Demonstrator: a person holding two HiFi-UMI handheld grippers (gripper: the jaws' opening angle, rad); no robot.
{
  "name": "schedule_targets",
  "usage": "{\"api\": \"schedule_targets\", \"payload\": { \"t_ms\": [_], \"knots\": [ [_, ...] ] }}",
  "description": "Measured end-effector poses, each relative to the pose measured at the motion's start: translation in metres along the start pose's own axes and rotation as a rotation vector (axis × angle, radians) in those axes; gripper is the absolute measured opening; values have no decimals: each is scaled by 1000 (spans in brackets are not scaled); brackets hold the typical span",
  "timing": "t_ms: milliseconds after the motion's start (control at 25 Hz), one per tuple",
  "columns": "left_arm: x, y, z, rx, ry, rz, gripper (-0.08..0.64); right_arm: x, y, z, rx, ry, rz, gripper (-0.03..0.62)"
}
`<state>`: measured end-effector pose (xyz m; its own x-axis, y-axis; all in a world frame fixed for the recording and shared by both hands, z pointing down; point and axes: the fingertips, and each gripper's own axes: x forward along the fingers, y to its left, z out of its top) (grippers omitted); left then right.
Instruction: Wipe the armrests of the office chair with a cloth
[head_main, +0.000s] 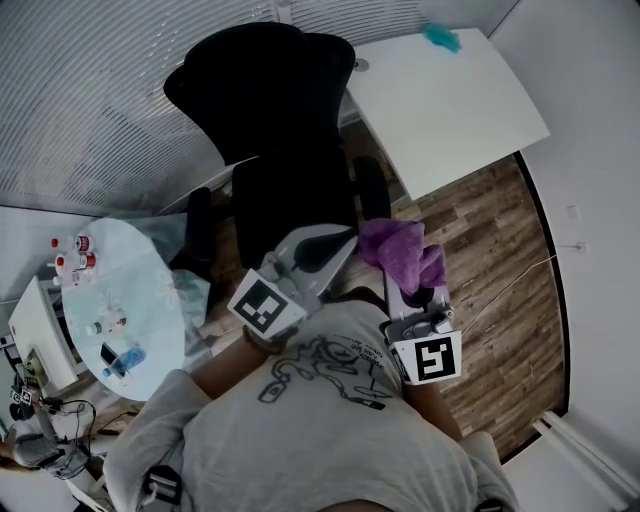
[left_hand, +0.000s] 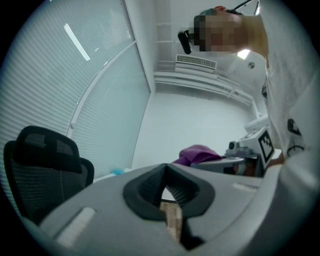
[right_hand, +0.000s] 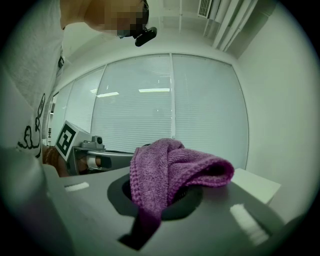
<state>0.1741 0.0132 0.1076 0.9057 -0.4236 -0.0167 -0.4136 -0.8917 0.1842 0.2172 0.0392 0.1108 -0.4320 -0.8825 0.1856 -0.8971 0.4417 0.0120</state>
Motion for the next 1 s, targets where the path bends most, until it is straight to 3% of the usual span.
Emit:
{"api": "schedule_targets", "payload": {
  "t_ms": [160, 480, 1000],
  "knots": [
    [9, -5, -3, 1, -2, 5, 0, -3, -9, 5, 21, -49, 8, 29],
    [30, -8, -10, -3, 6, 31, 0, -6, -30, -4, 29, -30, 30, 29],
    [48, 9, -64, -77, 87, 61, 0, 0, -51, -65, 45, 102, 56, 29]
  ]
}}
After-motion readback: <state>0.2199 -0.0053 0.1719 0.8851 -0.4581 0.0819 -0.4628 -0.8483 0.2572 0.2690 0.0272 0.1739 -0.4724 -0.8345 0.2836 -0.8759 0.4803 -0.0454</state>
